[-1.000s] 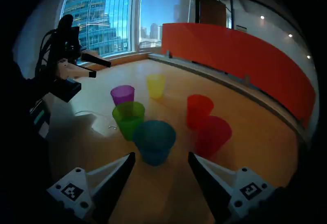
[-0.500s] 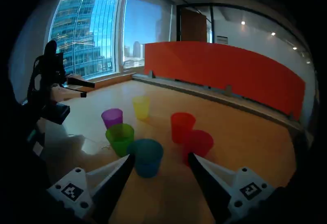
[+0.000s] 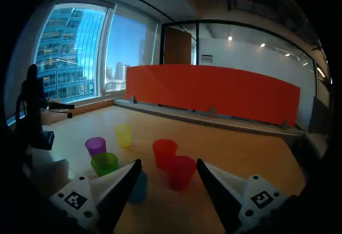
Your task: Pour water
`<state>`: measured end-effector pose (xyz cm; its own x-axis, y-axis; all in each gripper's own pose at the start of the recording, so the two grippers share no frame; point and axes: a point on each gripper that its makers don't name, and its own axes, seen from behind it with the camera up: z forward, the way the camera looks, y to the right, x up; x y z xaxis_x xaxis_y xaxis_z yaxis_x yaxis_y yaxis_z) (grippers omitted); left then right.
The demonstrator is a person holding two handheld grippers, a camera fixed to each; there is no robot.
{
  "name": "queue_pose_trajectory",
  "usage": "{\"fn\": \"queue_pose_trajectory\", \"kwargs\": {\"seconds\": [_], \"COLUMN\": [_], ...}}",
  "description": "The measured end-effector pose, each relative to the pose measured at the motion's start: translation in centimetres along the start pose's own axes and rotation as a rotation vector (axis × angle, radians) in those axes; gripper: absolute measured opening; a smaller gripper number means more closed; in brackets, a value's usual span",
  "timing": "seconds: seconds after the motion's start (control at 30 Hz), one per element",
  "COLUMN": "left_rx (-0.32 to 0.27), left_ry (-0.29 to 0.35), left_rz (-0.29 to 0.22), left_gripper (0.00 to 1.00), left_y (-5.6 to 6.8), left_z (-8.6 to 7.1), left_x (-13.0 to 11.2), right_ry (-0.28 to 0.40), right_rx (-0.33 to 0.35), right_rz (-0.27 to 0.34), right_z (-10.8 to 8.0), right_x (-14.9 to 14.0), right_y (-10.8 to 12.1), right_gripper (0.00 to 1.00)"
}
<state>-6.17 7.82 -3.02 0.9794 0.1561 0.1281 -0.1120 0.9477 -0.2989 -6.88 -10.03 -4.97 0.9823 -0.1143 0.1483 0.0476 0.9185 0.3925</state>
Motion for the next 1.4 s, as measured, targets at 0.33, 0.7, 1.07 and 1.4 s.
{"fn": "queue_pose_trajectory", "kwargs": {"seconds": [0.33,0.7,1.07,1.4], "left_rx": [0.136,0.228,0.278,0.303], "left_ry": [0.057,0.123,0.149,0.180], "left_rz": [-0.070,-0.119,-0.072,-0.064], "left_gripper": [0.98,0.98,0.98,0.98], "left_y": [-2.8,-4.9,-5.4,-5.2], "left_z": [-0.8,-1.3,-1.5,-1.4], "left_x": [-0.1,0.8,2.2,3.2], "right_ry": [0.132,0.242,0.270,0.285], "right_rx": [-0.177,-0.336,-0.430,-0.435], "right_rz": [0.030,0.035,0.043,0.087], "right_z": [0.2,-0.7,-2.4,-3.3], "right_x": [3.2,4.9,4.9,5.3], "right_y": [3.5,6.4,8.1,8.9], "right_gripper": [1.00,1.00,1.00,1.00]}}
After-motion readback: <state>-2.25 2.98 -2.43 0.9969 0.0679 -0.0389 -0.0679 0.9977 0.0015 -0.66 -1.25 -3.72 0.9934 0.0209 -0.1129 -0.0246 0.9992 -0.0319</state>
